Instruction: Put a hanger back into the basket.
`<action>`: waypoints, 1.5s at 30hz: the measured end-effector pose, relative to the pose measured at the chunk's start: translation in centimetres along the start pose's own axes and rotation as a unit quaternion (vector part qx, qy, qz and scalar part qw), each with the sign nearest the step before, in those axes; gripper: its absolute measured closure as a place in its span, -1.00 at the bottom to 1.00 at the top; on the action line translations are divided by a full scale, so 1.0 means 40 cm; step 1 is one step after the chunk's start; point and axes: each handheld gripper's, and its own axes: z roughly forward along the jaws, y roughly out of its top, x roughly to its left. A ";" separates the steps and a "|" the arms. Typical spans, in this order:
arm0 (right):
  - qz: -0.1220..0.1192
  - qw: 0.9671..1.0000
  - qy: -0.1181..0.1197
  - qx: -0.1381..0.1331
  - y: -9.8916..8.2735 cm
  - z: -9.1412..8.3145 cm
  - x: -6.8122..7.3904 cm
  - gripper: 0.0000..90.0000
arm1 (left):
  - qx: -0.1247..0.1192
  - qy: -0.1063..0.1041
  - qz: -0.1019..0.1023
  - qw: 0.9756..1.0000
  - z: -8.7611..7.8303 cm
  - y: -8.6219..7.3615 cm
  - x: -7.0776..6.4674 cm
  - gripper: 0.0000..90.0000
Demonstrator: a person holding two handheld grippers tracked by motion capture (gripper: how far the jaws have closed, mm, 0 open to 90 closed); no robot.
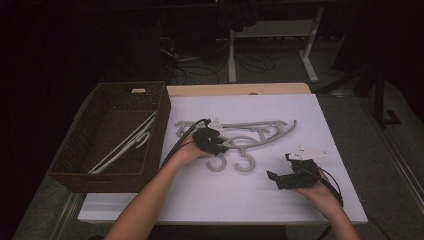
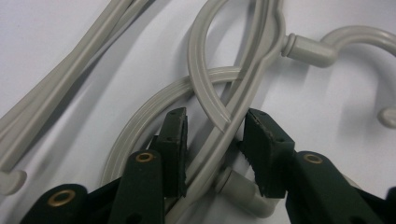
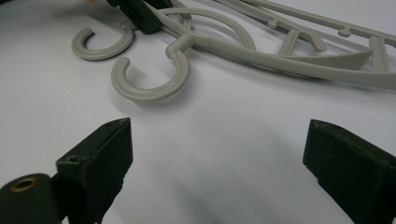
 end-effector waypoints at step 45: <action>0.006 1.000 -0.002 -0.006 -0.004 -0.007 -0.010 -0.82 | -0.074 -0.040 -0.003 0.996 -0.194 0.131 -0.041 0.82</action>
